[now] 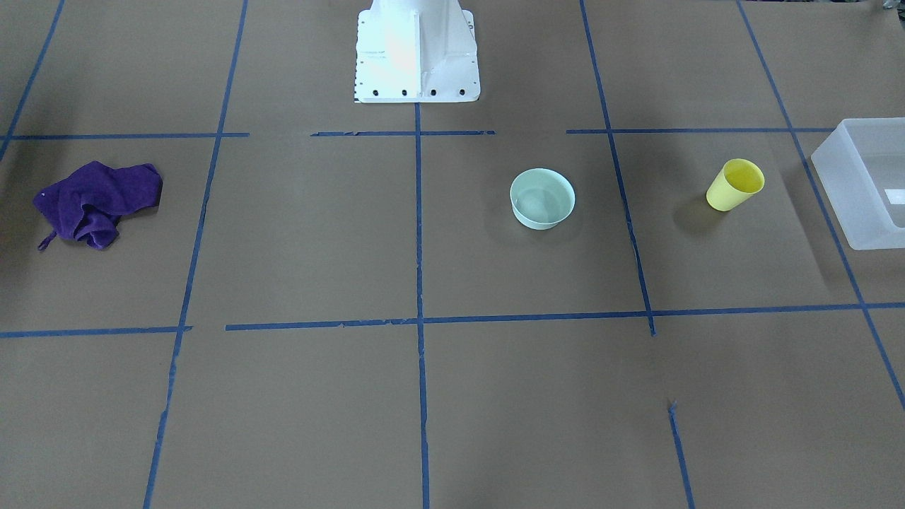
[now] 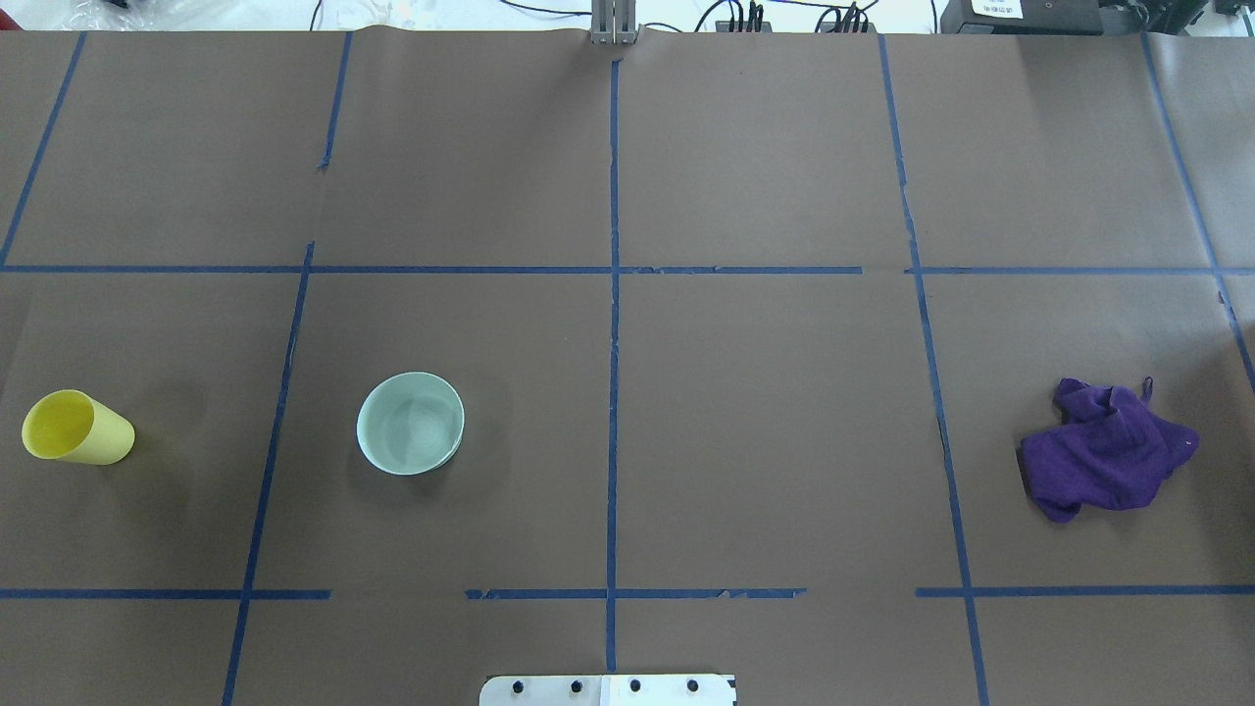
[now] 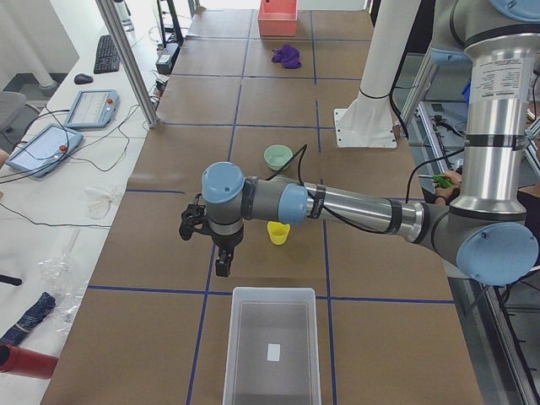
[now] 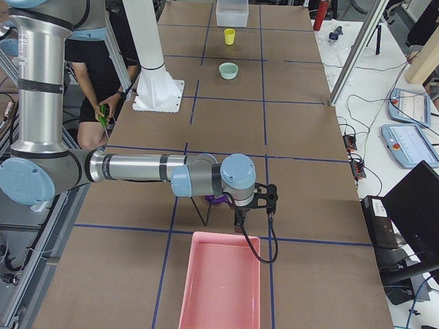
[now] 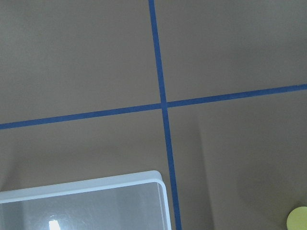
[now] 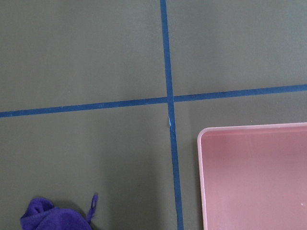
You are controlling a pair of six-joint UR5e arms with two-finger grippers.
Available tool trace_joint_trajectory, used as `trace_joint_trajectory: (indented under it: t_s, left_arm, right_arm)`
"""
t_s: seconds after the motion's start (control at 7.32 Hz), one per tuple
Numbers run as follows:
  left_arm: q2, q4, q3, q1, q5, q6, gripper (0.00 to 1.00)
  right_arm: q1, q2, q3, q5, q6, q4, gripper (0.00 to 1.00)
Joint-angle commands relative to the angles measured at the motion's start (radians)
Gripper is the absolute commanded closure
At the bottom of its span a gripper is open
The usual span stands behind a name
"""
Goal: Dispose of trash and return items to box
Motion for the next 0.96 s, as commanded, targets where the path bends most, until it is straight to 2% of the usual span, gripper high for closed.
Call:
trace_joint_trajectory:
  t_s: [0.0, 0.27, 0.41, 0.82]
  left_arm:
    - [0.063, -0.114, -0.045, 0.075, -0.003, -0.163, 0.0]
    - [0.213, -0.506, -0.048, 0.218, -0.002, -0.472, 0.0]
    - [0.256, -0.643, -0.041, 0.297, 0.0, -0.603, 0.0]
    - [0.264, -0.716, -0.033, 0.457, 0.047, -0.787, 0.0]
  right_arm:
    - [0.0, 0.0, 0.017, 0.002, 0.002, -0.004, 0.0]
    - [0.0, -0.009, 0.029, 0.002, 0.002, -0.004, 0.0]
    - [0.0, -0.009, 0.029, 0.002, 0.002, -0.004, 0.0]
    - [0.0, -0.009, 0.029, 0.002, 0.004, -0.004, 0.0]
